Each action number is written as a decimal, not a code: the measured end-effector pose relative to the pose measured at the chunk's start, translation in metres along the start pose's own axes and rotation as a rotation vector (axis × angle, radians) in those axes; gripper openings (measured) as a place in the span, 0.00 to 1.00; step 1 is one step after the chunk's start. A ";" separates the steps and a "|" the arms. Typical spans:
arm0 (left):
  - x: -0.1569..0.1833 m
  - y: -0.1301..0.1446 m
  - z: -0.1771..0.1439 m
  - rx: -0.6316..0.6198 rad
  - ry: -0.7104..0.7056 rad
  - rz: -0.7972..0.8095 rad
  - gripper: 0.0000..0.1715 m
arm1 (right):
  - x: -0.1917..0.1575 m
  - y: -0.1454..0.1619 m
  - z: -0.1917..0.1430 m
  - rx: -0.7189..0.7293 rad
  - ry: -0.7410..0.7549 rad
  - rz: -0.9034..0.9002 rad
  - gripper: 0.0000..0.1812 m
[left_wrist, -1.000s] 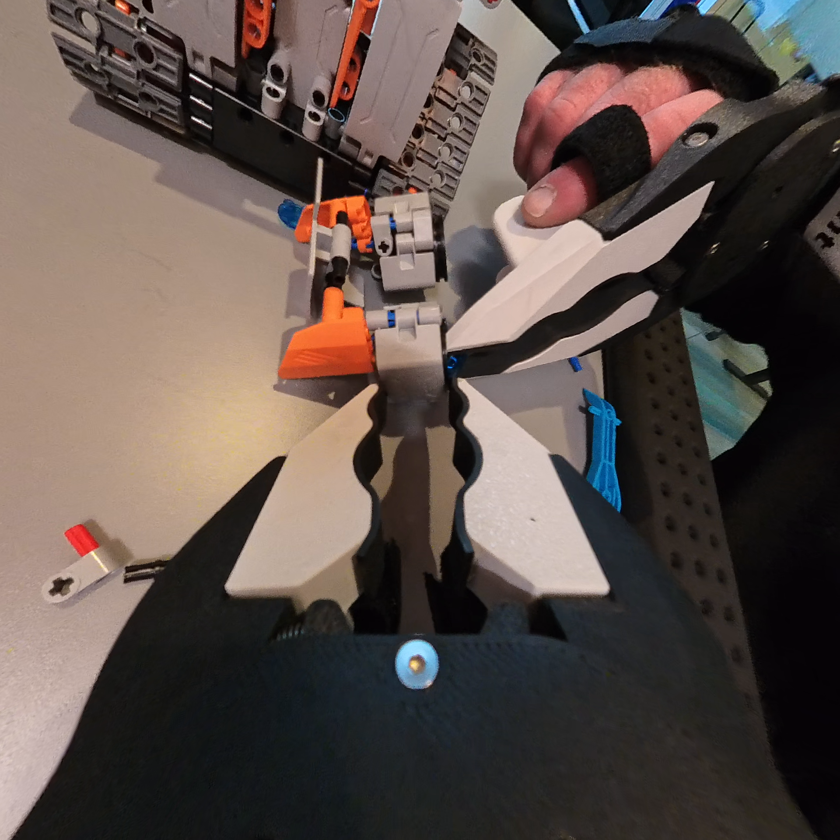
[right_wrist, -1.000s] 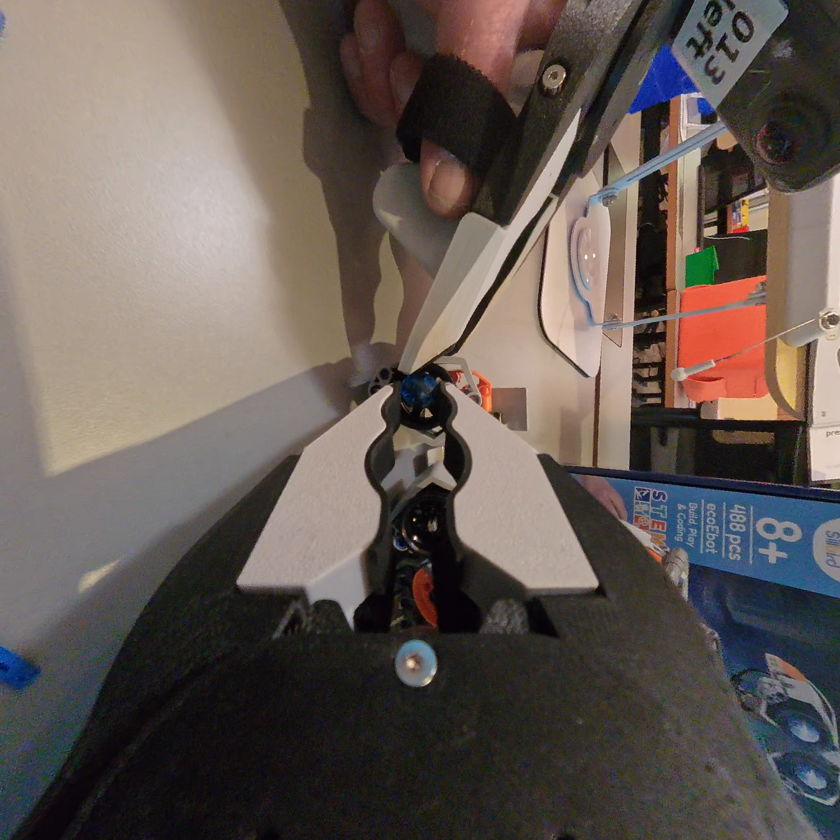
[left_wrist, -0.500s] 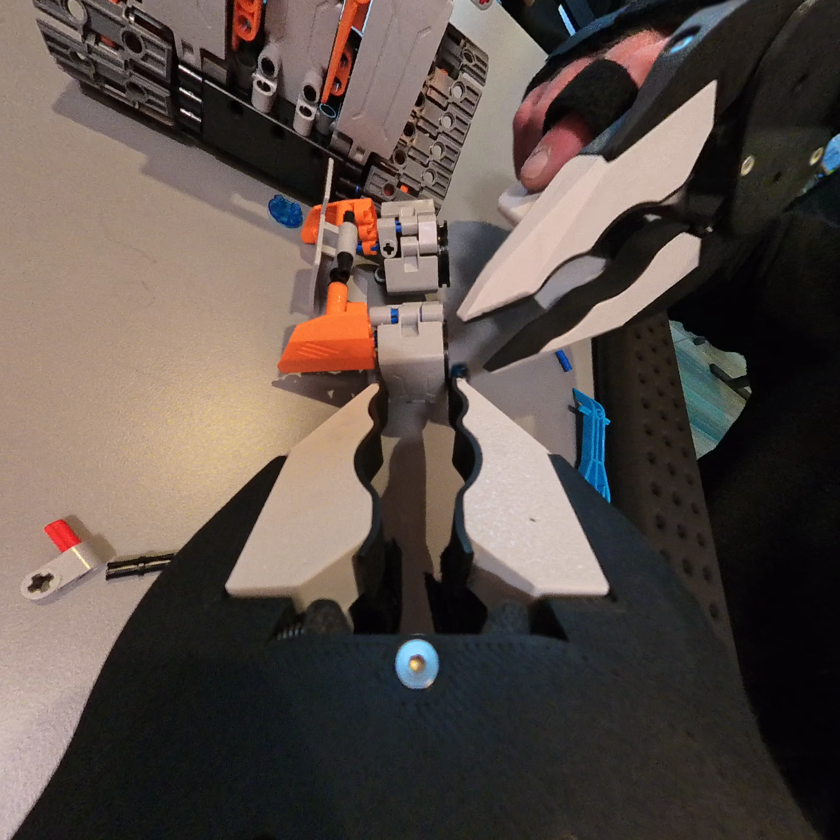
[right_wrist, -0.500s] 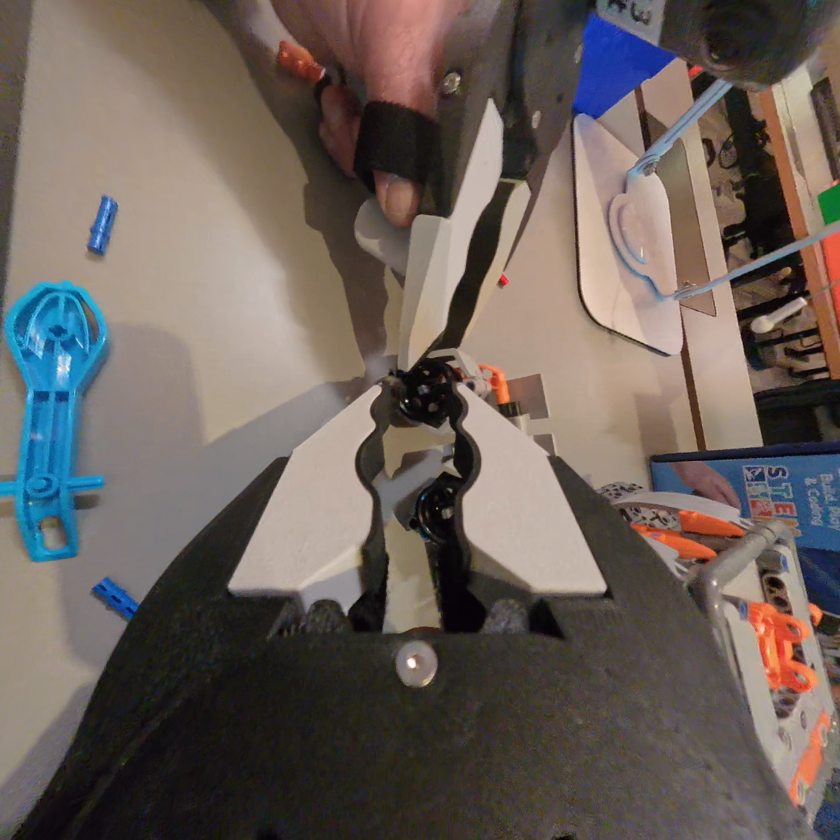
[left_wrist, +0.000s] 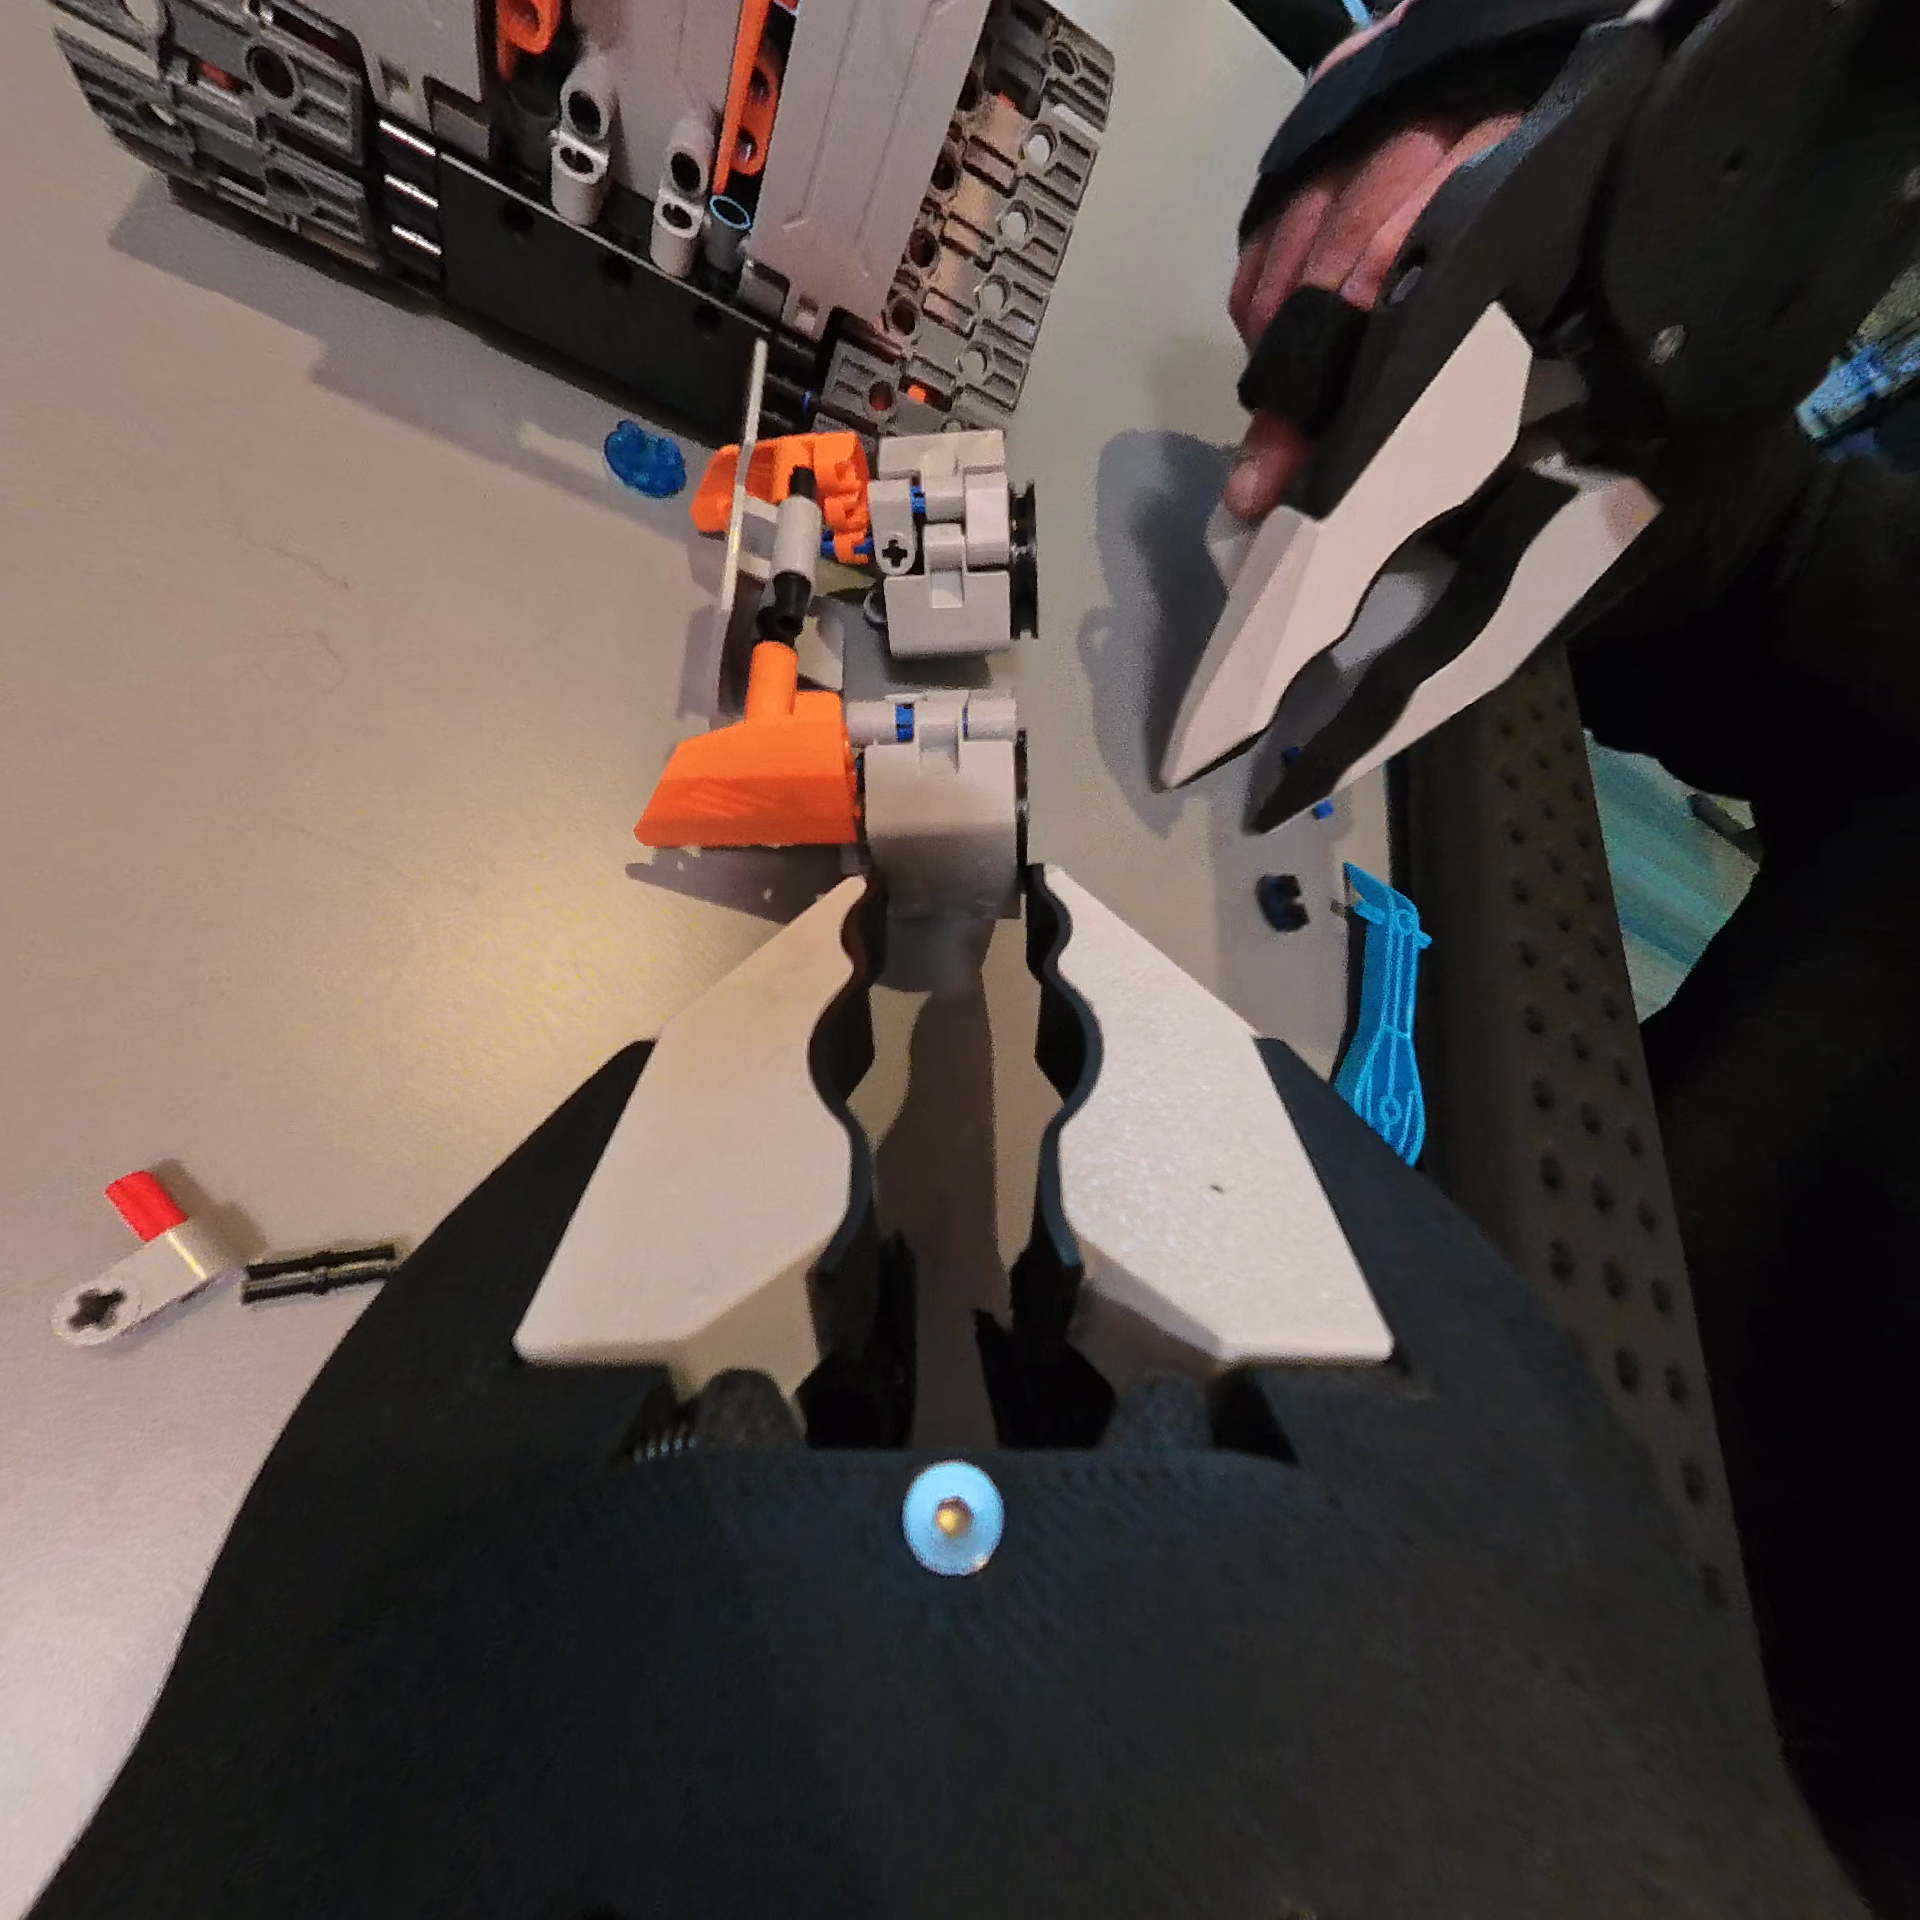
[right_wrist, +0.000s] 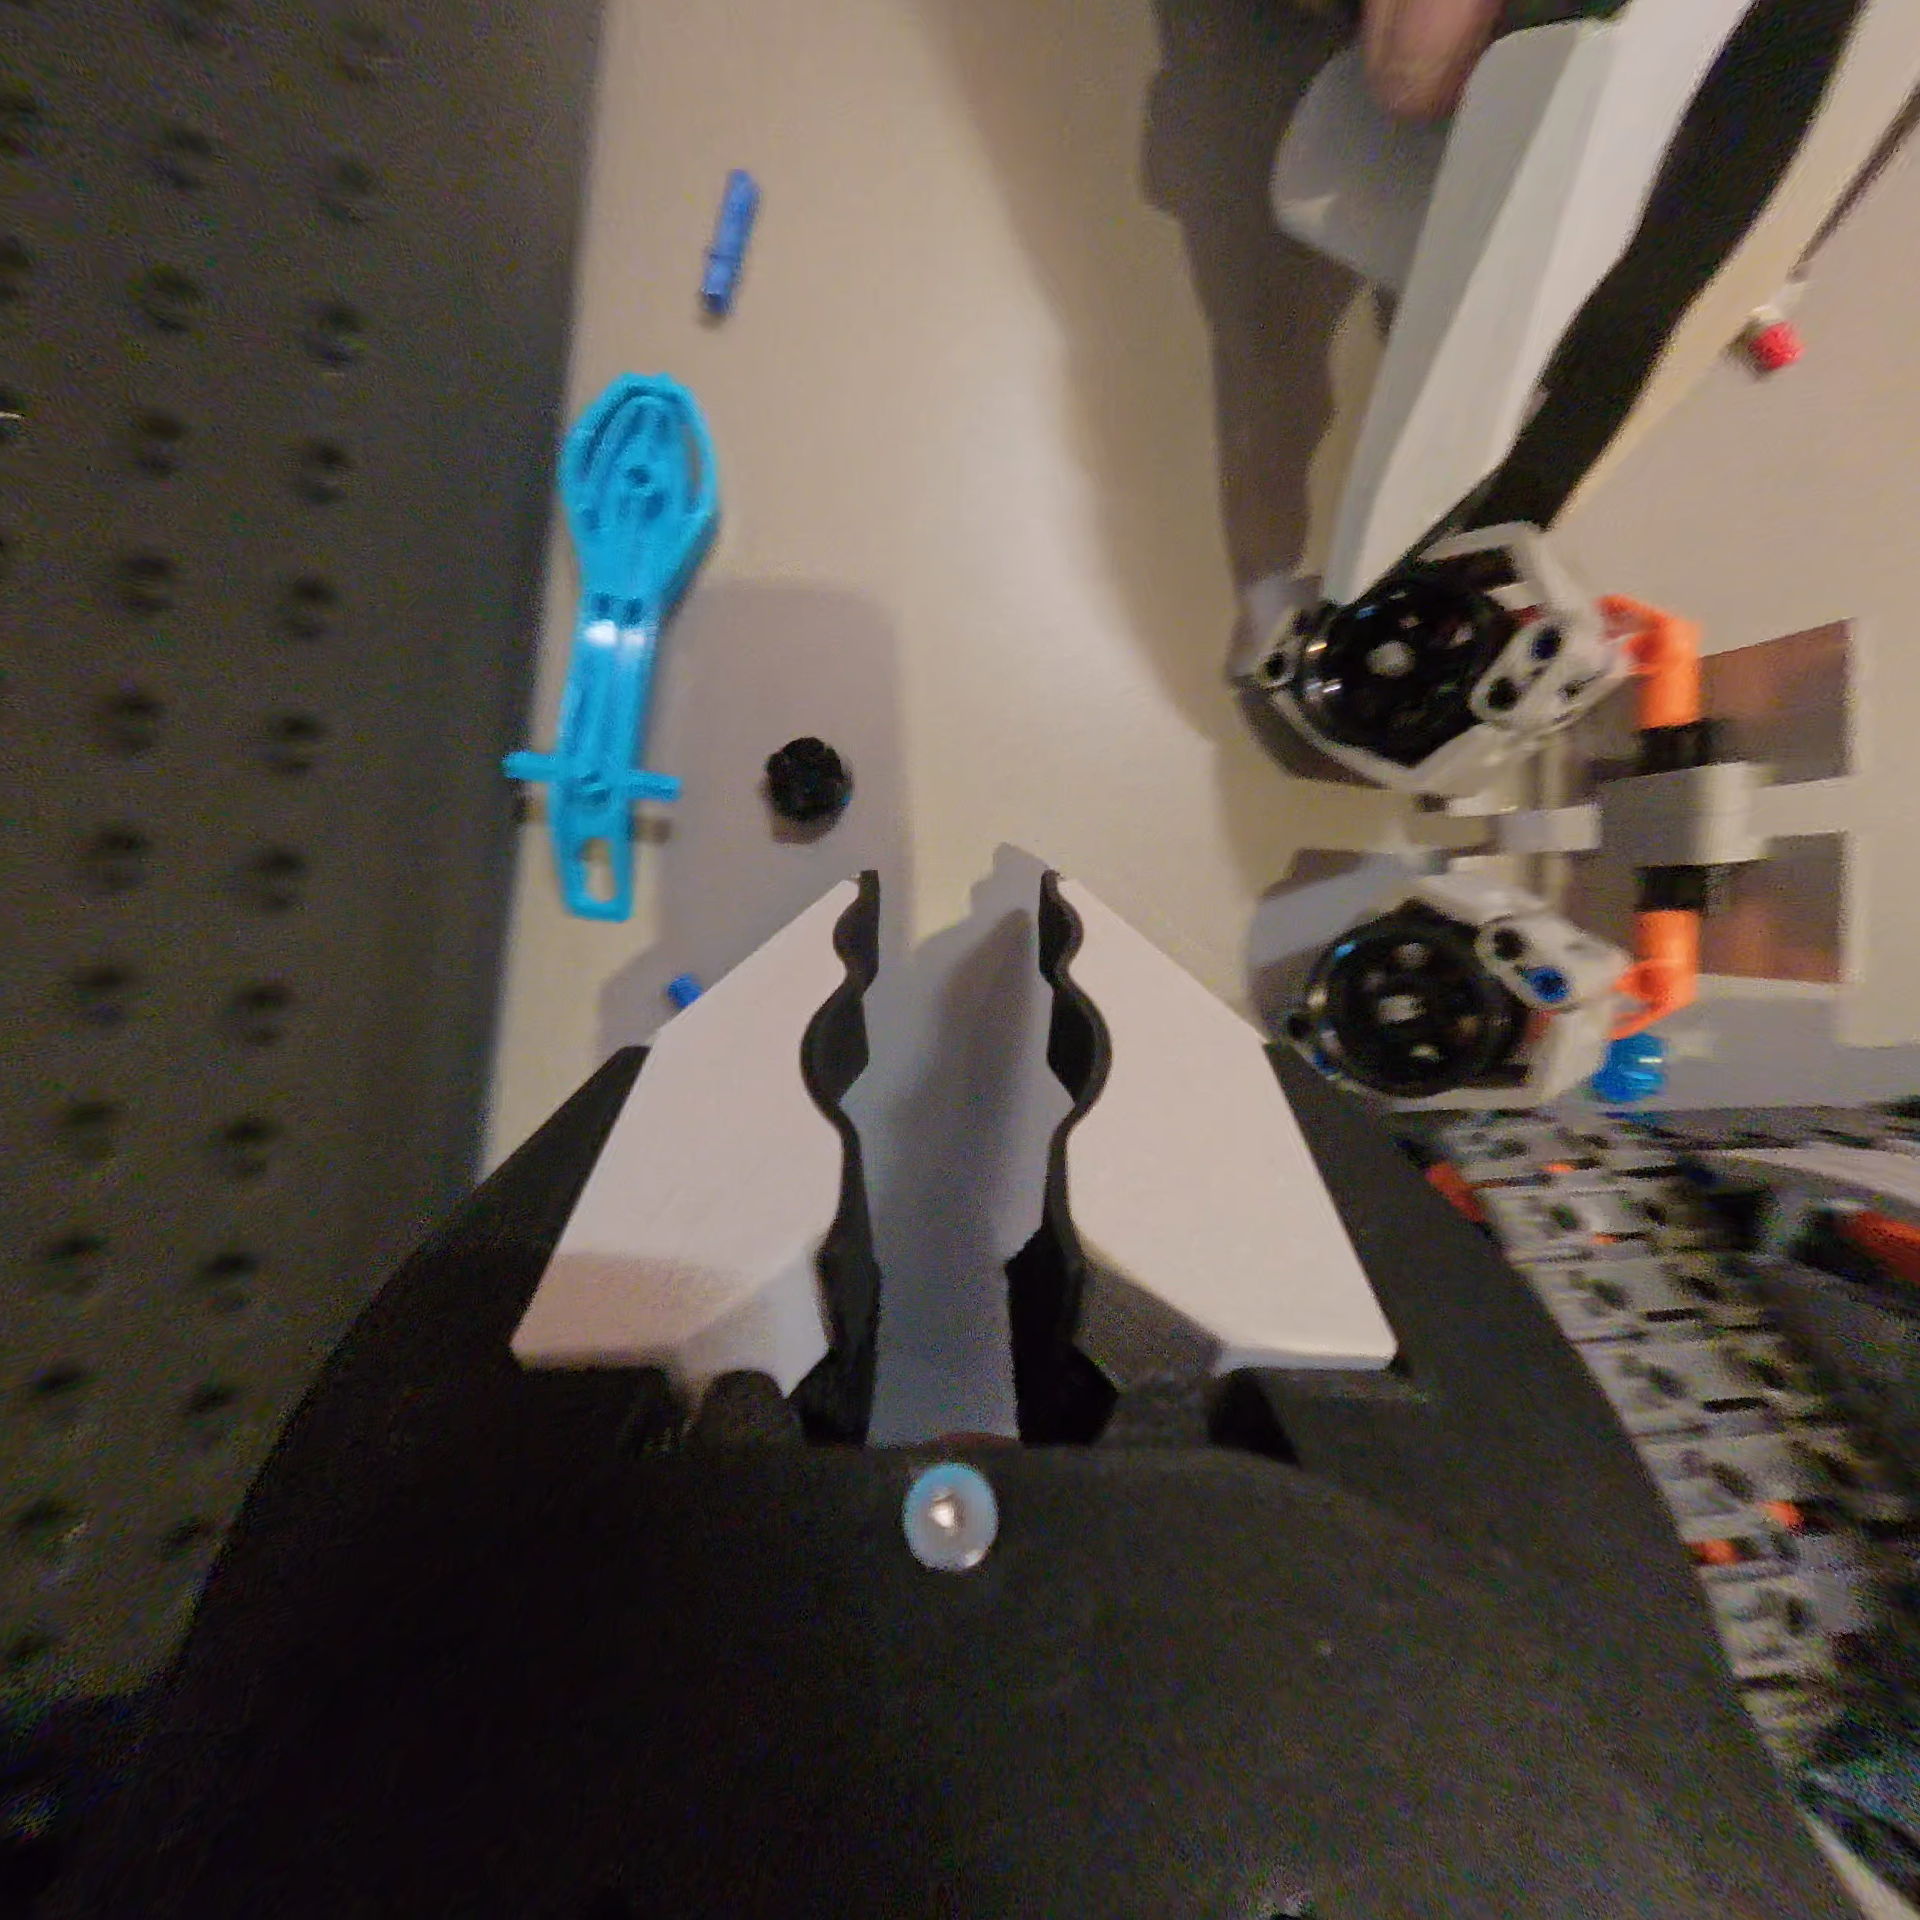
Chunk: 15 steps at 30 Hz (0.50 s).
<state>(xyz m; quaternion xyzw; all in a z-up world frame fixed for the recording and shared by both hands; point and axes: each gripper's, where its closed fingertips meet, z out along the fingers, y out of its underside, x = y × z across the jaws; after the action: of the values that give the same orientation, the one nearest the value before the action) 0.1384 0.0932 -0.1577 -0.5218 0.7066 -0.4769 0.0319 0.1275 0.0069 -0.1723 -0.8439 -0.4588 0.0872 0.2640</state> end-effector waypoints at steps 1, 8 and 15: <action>0.001 0.001 0.000 -0.007 -0.005 0.008 0.14 | -0.006 0.000 -0.003 0.014 -0.026 0.009 0.16; 0.008 0.009 -0.003 -0.023 -0.030 0.027 0.15 | -0.025 -0.008 0.006 0.009 -0.039 -0.062 0.15; 0.017 0.018 -0.004 -0.025 -0.025 0.018 0.14 | -0.029 -0.015 0.013 0.027 -0.044 -0.115 0.07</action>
<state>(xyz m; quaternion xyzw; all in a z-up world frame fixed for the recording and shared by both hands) 0.1157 0.0829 -0.1608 -0.5217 0.7167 -0.4612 0.0387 0.0955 -0.0060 -0.1781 -0.8104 -0.5109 0.0968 0.2700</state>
